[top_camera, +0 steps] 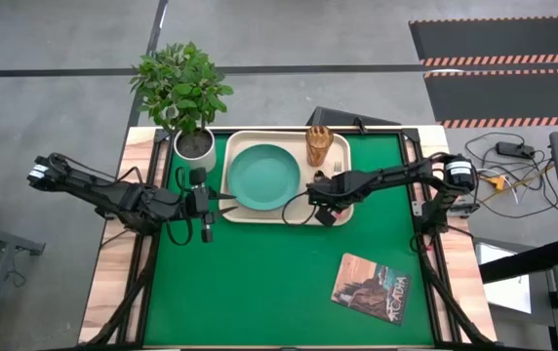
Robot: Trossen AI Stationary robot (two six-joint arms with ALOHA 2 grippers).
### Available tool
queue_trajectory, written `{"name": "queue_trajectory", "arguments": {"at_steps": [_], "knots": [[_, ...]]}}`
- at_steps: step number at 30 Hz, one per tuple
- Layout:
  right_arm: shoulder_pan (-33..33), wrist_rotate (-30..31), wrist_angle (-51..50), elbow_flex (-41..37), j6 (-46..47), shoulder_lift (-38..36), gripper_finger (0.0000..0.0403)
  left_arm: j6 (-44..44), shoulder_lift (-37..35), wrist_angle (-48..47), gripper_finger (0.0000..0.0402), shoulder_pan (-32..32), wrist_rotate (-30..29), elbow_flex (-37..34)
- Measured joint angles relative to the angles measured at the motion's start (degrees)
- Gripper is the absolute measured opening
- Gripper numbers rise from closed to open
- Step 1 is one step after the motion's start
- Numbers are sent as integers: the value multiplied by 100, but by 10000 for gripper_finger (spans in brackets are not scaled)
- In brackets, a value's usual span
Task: Pick and place plate/cup/fork/spoon on tray
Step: Adjust the spoon and the fork on the white tray
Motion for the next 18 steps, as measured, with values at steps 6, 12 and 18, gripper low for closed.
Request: {"name": "queue_trajectory", "arguments": {"at_steps": [6, 12, 18], "knots": [[9, 312, 2, 59, -13, -4, 8, 0, 0, 0, 96, 0, 0, 0], [-277, 469, 9, 143, -240, -13, 8, 0, 0, 0, 96, 0, 0, 0], [-816, 473, 28, 134, -722, -13, 8, 0, 0, 0, 96, 0, 0, 0]]}}
